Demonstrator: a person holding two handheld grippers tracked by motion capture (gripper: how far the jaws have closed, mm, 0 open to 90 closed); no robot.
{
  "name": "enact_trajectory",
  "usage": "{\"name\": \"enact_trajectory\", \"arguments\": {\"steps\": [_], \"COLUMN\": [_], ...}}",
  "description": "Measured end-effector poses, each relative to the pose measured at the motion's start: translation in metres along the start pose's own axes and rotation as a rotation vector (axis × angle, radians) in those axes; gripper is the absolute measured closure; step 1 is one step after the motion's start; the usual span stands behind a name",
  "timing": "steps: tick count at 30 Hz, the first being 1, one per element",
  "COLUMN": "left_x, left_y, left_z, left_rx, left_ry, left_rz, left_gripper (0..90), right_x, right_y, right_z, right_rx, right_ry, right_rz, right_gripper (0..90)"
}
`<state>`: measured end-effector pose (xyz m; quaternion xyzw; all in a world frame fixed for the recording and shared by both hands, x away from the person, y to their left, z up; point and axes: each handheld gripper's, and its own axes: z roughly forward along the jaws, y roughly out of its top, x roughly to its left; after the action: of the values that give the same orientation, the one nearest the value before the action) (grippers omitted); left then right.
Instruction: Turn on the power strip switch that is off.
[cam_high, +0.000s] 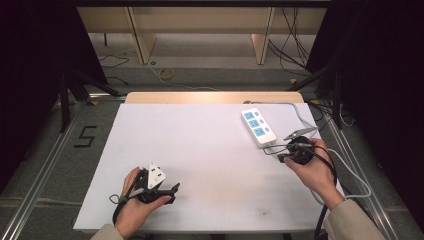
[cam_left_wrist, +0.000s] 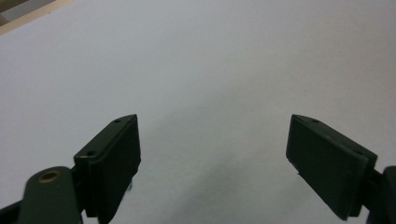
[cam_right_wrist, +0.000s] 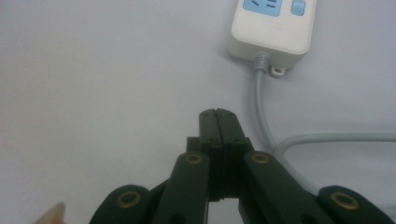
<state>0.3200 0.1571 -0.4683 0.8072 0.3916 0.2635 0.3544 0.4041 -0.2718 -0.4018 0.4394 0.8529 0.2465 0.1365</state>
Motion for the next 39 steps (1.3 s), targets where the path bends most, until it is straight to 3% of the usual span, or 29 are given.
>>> {"name": "enact_trajectory", "arguments": {"steps": [39], "left_x": [-0.001], "left_y": [0.000], "left_z": [0.001], "left_rx": [0.004], "left_ry": [0.003], "left_rz": [0.018], "left_gripper": [17.6], "right_x": [-0.026], "right_y": [0.041], "right_z": [0.014], "right_rx": [0.036], "right_ry": [-0.035], "right_rz": [0.029], "right_gripper": [90.0]}}
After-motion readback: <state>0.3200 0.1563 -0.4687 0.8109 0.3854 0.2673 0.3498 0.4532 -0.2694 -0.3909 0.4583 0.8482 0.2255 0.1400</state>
